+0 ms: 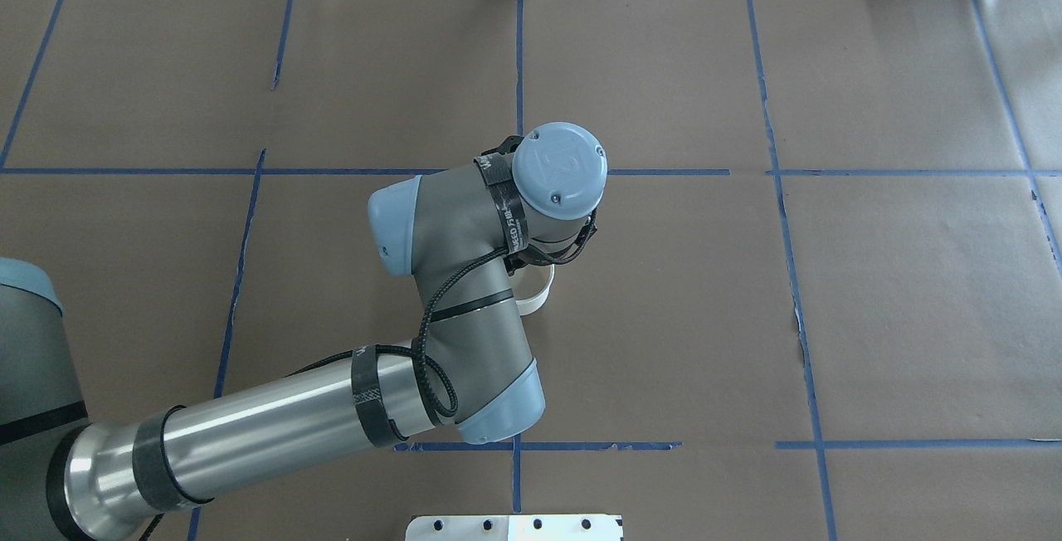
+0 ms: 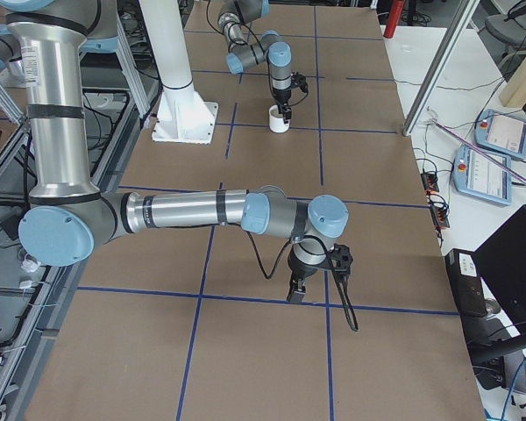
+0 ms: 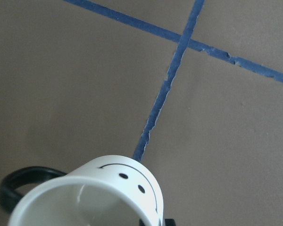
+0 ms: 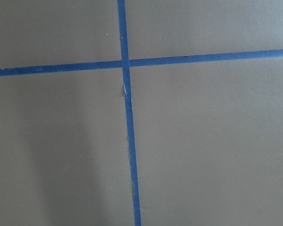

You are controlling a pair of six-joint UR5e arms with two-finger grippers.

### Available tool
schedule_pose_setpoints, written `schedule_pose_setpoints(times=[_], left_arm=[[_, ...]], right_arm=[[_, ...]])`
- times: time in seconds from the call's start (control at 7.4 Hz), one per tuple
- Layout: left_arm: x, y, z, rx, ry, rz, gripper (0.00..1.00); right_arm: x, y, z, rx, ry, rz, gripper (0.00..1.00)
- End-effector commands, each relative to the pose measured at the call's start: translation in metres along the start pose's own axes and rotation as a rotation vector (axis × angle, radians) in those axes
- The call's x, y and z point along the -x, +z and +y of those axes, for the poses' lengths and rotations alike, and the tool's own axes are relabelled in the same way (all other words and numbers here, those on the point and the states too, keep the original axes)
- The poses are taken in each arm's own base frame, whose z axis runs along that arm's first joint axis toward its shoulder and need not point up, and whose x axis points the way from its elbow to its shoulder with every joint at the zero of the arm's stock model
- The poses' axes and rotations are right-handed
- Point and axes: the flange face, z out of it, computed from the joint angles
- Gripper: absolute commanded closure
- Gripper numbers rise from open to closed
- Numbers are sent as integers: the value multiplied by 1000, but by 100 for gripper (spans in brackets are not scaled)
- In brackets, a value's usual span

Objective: Flip mug
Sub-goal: 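Set the mug upright on the table and open the left gripper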

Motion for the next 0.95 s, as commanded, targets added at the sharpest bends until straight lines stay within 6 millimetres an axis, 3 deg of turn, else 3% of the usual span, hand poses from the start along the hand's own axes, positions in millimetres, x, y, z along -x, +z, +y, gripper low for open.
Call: schedule_pose_setpoints(times=[0.0,0.14,0.27,0.54,0.68,0.81], left_arm=[[15,-77,-44,40,22,124,1],[45,-92,-78,20,64,144,0],[102,-93,-121,-10,151,131,0],[239,-107,-203,-44,350,85,0],[316,-100,-233,-28,429,31,0],[378,-102,-266,-23,488,-9,0]], right_arm=[[0,0,0,-1,-1,0,0],[0,0,0,-1,-1,0,0],[0,0,0,-1,-1,0,0],[0,0,0,-1,-1,0,0],[0,0,0,-1,-1,0,0],[0,0,0,-1,-1,0,0]])
